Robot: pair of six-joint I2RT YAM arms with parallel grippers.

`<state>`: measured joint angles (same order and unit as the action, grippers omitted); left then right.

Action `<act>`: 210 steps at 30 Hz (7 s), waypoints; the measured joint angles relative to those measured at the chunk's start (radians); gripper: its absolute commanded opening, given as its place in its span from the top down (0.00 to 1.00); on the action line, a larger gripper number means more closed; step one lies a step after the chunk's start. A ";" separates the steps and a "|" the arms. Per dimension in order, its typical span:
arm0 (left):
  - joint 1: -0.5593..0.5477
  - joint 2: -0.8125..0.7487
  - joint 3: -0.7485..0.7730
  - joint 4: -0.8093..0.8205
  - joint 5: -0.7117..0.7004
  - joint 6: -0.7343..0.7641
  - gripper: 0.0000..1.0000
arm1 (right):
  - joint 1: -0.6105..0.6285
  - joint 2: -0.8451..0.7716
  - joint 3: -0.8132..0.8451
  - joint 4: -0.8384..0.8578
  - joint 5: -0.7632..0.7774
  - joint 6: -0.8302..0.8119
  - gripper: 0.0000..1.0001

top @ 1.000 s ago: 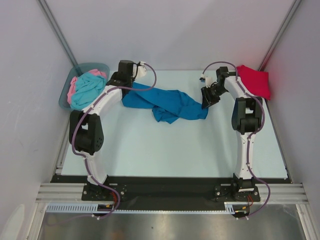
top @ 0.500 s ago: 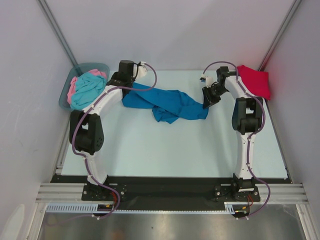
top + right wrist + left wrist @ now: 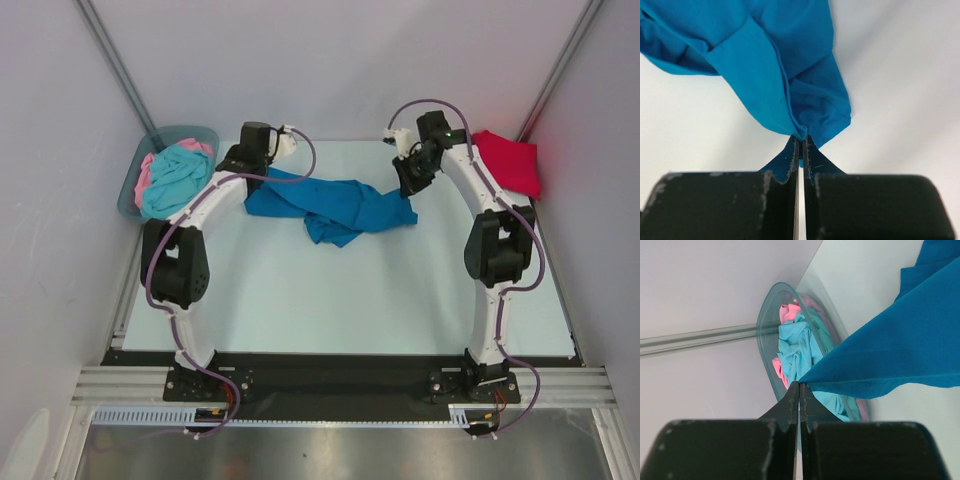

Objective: Fold and stack the t-shirts
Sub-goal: Flatten the tshirt out

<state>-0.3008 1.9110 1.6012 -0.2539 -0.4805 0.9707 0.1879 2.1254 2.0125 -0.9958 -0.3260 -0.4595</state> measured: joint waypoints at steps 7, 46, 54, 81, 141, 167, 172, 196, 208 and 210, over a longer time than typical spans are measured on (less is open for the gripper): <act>-0.003 0.000 -0.003 0.008 -0.007 0.000 1.00 | 0.054 -0.068 -0.097 0.125 0.253 -0.034 1.00; 0.030 -0.195 -0.114 1.192 0.152 0.535 0.99 | 0.035 -0.219 -0.381 2.019 0.885 -0.934 1.00; 0.026 -0.377 -0.130 0.822 0.174 0.434 1.00 | 0.046 -0.344 -0.357 1.501 0.829 -0.666 1.00; 0.025 -0.787 0.153 -0.762 0.710 0.151 1.00 | 0.155 -0.633 0.078 -0.337 0.143 -0.327 1.00; 0.049 0.298 -0.096 1.037 -0.119 0.703 0.07 | 0.055 0.121 -0.215 1.045 0.652 -0.618 0.00; -0.013 -0.257 -0.438 -0.105 0.347 0.191 0.41 | 0.249 -0.192 -0.425 0.121 0.329 -0.557 0.08; -0.021 -0.254 -0.440 -0.102 0.362 0.154 0.40 | 0.256 -0.163 -0.395 0.161 0.329 -0.546 0.09; -0.051 -0.236 -0.394 -0.406 0.546 -0.136 0.43 | 0.285 0.010 -0.343 0.282 0.372 -0.509 0.10; -0.051 -0.268 -0.486 -0.432 0.563 -0.238 0.46 | 0.200 0.085 -0.255 0.301 0.394 -0.509 0.12; -0.051 -0.268 -0.503 -0.413 0.561 -0.248 0.46 | 0.188 0.091 -0.245 0.303 0.395 -0.508 0.12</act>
<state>-0.3515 1.6428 1.0981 -0.6670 0.0803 0.7223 0.3763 2.2162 1.7679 -0.6933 0.0692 -0.9672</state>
